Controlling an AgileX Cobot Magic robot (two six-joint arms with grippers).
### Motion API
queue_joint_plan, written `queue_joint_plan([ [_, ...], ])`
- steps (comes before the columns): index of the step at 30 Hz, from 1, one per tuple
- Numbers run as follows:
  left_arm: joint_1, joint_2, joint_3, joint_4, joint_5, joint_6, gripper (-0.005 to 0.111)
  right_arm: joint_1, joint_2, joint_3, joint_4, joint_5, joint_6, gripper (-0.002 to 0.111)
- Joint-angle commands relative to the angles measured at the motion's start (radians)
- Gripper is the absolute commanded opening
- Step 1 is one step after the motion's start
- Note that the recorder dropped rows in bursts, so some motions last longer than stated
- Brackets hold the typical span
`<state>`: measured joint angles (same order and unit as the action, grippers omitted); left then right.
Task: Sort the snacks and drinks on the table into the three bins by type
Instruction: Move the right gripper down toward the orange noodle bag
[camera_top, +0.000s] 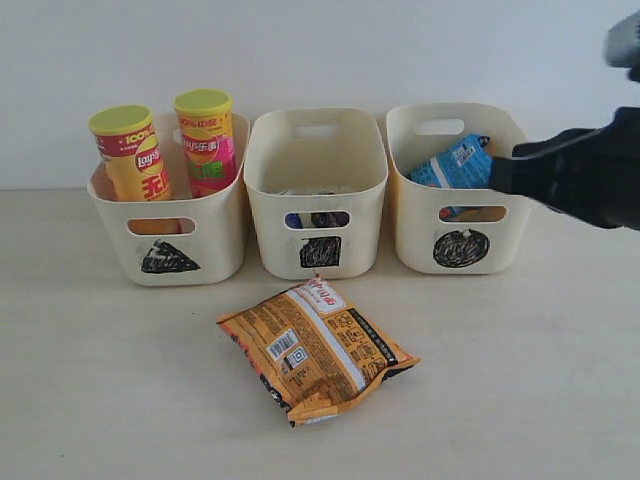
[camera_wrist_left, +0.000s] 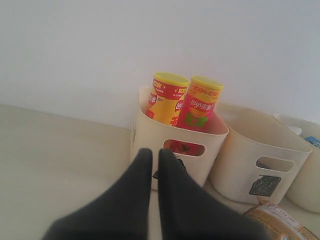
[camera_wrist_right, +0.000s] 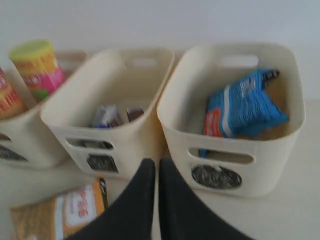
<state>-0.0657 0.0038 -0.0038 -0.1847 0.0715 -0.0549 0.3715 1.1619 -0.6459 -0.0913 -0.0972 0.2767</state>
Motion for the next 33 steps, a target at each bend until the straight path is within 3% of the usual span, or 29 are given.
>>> queue_joint_plan([
  [1, -0.005, -0.004, 0.004, 0.001, 0.016, 0.011, 0.004, -0.002, 0.149, -0.206, -0.045, 0.433, -0.112, 0.0],
  [8, -0.005, -0.004, 0.004, 0.001, 0.017, 0.011, 0.004, -0.002, 0.375, -0.502, 0.328, 1.052, -0.669, 0.0],
  [12, -0.005, -0.004, 0.004, 0.001, 0.017, 0.011, 0.004, -0.002, 0.462, -0.544, 0.561, 1.117, -0.909, 0.0],
  [16, -0.005, -0.004, 0.004, 0.001, 0.017, 0.011, 0.004, -0.002, 0.535, -0.544, 0.679, 1.077, -1.007, 0.001],
  [19, -0.005, -0.004, 0.004, 0.001, 0.017, 0.011, 0.004, -0.003, 0.596, -0.547, 0.695, 1.046, -1.025, 0.016],
  [23, -0.005, -0.004, 0.004, 0.001, 0.017, 0.011, 0.004, -0.018, 0.673, -0.575, 0.717, 1.046, -1.053, 0.062],
  [25, -0.005, -0.004, 0.004, 0.001, 0.017, 0.011, 0.004, -0.037, 0.706, -0.592, 0.753, 1.048, -1.078, 0.076],
  [33, -0.005, -0.004, 0.004, 0.001, 0.017, 0.011, 0.004, -0.122, 0.851, -0.691, 0.919, 1.136, -1.181, 0.078],
])
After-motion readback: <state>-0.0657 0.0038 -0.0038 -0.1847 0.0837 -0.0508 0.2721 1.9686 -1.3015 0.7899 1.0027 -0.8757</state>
